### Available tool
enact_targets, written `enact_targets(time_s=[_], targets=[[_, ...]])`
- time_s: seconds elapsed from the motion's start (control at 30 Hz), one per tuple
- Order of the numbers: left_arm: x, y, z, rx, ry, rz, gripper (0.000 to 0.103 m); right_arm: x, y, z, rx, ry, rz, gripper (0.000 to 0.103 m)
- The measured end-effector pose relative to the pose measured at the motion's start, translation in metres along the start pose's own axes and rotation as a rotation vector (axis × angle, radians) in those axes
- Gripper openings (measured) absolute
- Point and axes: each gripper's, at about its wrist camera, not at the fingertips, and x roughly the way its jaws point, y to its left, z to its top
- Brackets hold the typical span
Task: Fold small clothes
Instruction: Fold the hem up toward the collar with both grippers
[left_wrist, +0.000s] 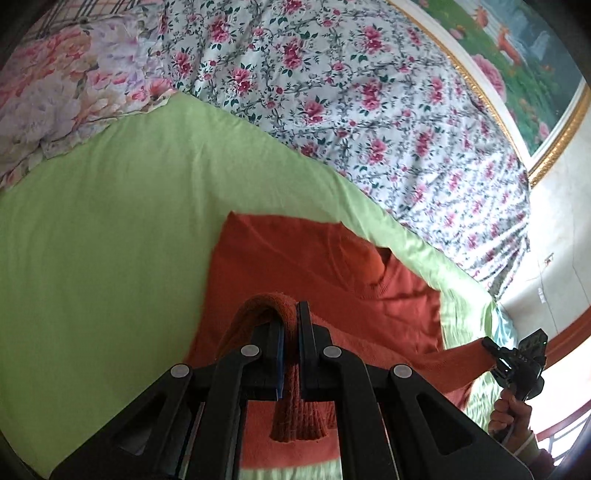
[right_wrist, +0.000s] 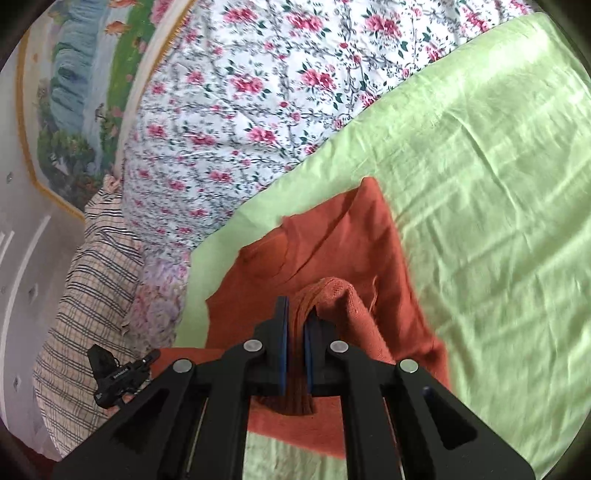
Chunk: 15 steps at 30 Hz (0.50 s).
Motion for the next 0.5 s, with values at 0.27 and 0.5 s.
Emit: enact_targets(time_s=[0.27,0.5], targets=[[0.045,0.013,0.024,-0.055,0.015,0.04,0.003,0.045,-0.02,0.037,0.024,0.035,-0.023,0.008],[0.108,0.037,0.03,-0.114,0.094,0.131,0.005,0.091,-0.044,0.05,0.037,0.102,-0.127,0.01]])
